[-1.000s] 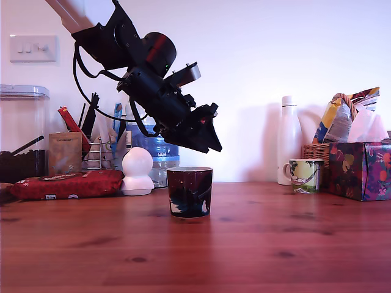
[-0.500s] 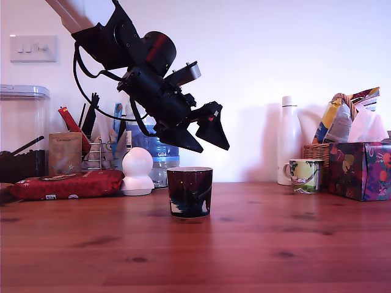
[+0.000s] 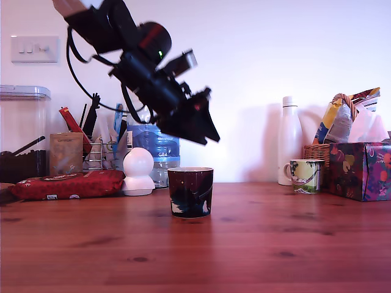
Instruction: Pick up the coffee capsules from the table one by one and drop them inside the nearest coffee cup
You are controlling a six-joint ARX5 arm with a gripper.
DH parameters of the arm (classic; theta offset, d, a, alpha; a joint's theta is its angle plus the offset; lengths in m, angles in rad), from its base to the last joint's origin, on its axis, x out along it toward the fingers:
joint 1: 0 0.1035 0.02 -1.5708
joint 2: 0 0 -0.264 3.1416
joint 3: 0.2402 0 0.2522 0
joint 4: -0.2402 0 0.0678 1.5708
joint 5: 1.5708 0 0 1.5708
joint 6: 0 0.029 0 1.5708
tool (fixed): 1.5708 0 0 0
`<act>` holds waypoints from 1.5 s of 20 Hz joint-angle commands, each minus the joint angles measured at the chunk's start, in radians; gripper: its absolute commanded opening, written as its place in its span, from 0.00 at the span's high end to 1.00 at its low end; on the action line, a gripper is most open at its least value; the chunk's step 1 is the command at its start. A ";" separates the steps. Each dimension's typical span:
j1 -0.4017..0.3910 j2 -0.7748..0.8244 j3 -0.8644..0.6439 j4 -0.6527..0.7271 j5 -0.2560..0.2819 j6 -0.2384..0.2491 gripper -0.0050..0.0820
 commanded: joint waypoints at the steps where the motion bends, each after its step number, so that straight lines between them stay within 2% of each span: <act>1: 0.030 -0.049 -0.016 0.007 0.019 0.007 0.96; 6: 0.084 -0.187 -0.194 0.084 0.006 -0.004 0.96; 10: 0.135 -0.330 -0.407 0.211 -0.014 -0.057 0.96; 12: 0.162 -0.393 -0.496 0.245 -0.031 -0.066 0.96; 16: 0.229 -0.504 -0.640 0.297 -0.032 -0.104 0.96; 19: 0.272 -0.599 -0.756 0.362 -0.063 -0.137 0.96; 26: 0.377 -0.820 -0.995 0.422 -0.111 -0.182 0.96; 30: 0.426 -0.961 -1.145 0.454 -0.124 -0.224 0.96</act>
